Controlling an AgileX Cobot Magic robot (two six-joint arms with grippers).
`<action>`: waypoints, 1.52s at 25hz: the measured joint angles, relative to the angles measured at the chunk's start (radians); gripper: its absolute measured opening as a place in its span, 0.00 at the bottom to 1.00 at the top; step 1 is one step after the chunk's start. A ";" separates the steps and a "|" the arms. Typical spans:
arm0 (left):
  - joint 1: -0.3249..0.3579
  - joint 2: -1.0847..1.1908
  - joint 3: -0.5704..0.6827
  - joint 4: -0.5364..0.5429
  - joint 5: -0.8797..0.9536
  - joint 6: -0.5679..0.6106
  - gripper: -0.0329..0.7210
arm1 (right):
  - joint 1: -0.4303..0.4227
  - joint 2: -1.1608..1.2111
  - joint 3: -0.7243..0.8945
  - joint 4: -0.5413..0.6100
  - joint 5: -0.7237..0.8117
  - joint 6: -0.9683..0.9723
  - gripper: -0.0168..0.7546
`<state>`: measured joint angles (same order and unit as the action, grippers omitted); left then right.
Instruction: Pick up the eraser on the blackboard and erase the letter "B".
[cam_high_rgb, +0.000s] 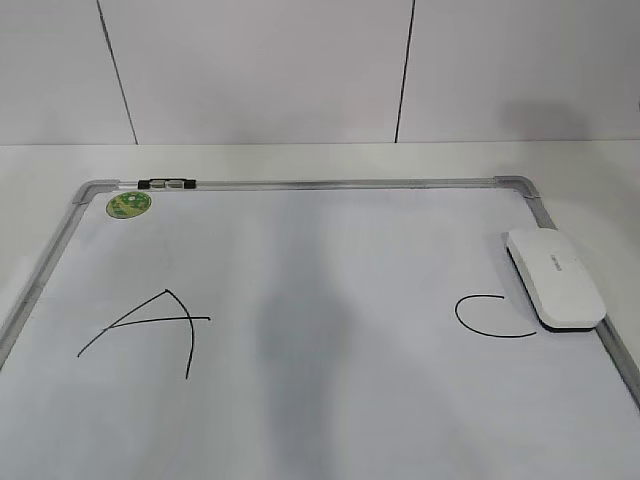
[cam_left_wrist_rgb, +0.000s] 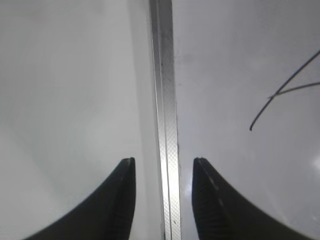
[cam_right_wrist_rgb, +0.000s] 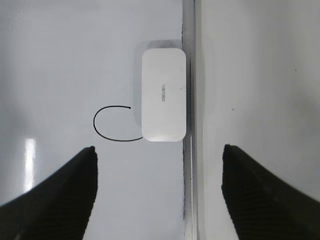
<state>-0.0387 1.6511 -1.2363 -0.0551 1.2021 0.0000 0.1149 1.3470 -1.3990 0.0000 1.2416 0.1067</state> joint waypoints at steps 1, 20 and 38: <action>0.000 -0.035 0.029 -0.002 0.000 0.000 0.42 | 0.000 -0.037 0.022 0.000 0.002 0.000 0.79; 0.000 -0.827 0.304 -0.002 0.007 0.009 0.35 | 0.000 -0.547 0.251 0.000 0.017 0.004 0.78; 0.000 -1.597 0.666 -0.046 0.005 0.013 0.35 | 0.000 -1.136 0.689 -0.005 -0.031 -0.080 0.78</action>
<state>-0.0387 0.0540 -0.5701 -0.1008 1.2070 0.0131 0.1149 0.2113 -0.7101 -0.0053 1.2104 0.0264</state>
